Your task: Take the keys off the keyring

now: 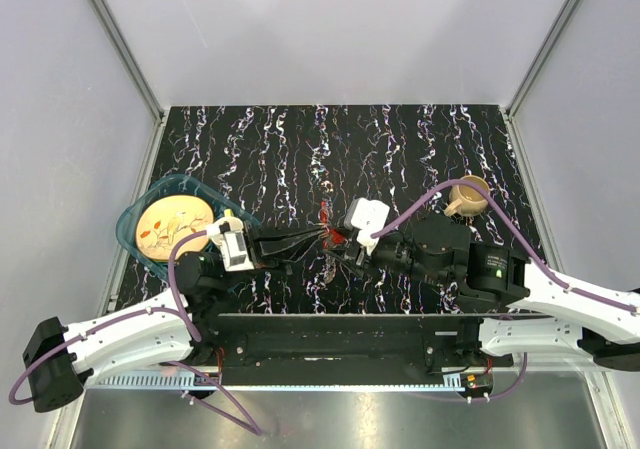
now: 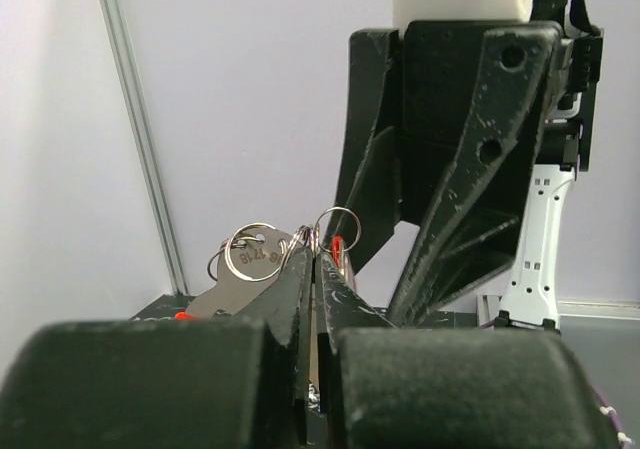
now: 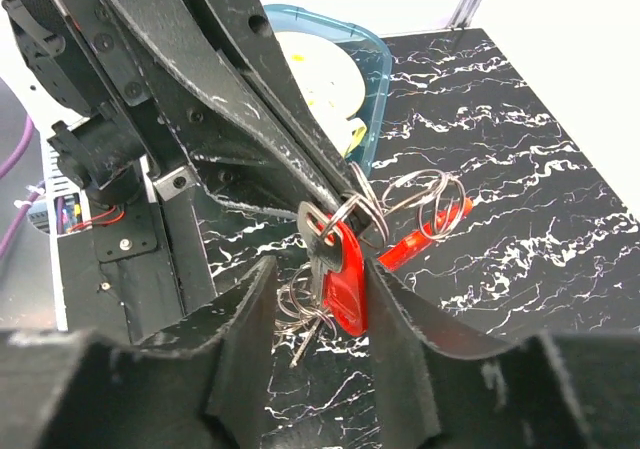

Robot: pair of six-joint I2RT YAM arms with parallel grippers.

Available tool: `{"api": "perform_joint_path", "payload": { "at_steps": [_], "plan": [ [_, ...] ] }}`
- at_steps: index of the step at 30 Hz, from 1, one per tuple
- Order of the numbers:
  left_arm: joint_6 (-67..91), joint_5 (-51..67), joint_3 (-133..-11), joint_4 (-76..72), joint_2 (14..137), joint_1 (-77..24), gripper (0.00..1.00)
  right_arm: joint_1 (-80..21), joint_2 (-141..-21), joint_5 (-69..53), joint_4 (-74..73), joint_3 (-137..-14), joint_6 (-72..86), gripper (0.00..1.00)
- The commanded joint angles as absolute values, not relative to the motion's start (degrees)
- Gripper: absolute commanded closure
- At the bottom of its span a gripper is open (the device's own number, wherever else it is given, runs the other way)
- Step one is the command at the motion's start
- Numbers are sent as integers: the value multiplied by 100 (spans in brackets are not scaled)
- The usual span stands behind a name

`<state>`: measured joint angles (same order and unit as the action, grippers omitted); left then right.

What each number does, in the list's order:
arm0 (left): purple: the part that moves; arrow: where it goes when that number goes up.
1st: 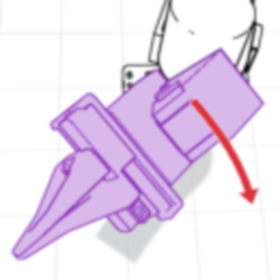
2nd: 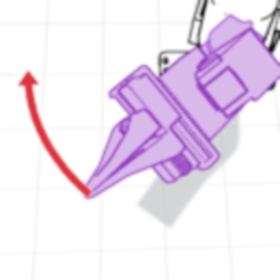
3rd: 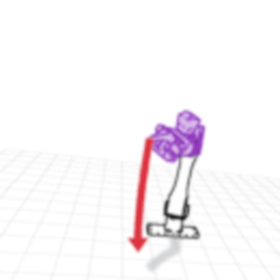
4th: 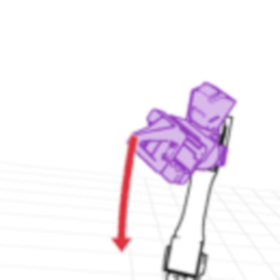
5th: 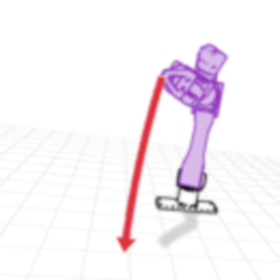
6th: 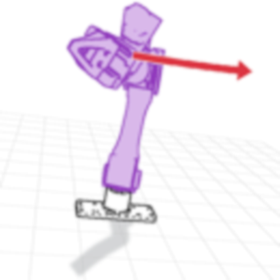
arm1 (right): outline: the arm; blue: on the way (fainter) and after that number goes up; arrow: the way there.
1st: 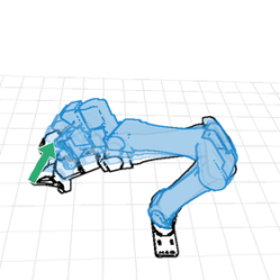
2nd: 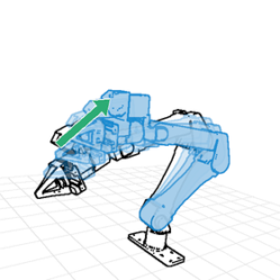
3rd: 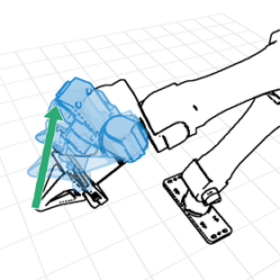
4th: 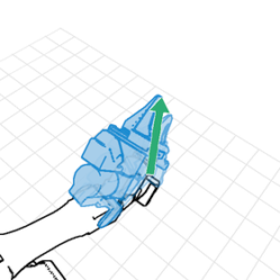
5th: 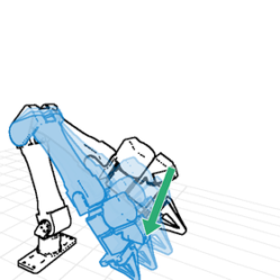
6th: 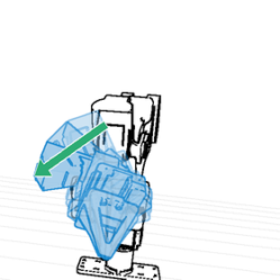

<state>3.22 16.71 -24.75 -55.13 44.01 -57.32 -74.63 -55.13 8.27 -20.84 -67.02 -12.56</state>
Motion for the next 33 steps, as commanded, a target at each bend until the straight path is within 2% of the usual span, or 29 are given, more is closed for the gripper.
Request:
{"api": "perform_joint_path", "payload": {
  "at_steps": [1, 7, 11, 13, 23, 24, 25, 28, 33],
  "plan": [
    [79, 1608, -2681, -5757, 4438, -5704, 100, -7479, -5475, 730, -1863, -7031, -1178, 61],
    [35, 1529, -2681, -5616, 4456, -5704, 100, -7480, -5555, 729, -1951, -7101, -1020, 77],
    [-131, 1450, -2637, -5555, 4430, -5704, 100, -7488, -5651, 756, -2161, -7259, -923, 95],
    [-175, 1380, -2654, -5502, 4438, -5704, 100, -7480, -5748, 826, -2215, -7417, -801, 96],
    [-316, 1239, -2610, -5458, 4526, -5704, 100, -7479, -6275, 1195, -2777, -8121, 745, 87],
    [-308, 1222, -2602, -5458, 4526, -5713, 100, -7479, -6284, 1204, -2760, -8138, 878, 85],
    [-316, 1230, -2602, -5458, 4518, -5704, 100, -7479, -6293, 1152, -2742, -8156, 992, 78],
    [-308, 1222, -2602, -5458, 4509, -5704, 100, -7488, -6214, 959, -2576, -8034, 1370, 69],
    [-185, 1257, -2584, -5590, 4483, -5704, 100, -7479, -6082, 756, -2224, -7717, 1670, 63]
  ]
}}
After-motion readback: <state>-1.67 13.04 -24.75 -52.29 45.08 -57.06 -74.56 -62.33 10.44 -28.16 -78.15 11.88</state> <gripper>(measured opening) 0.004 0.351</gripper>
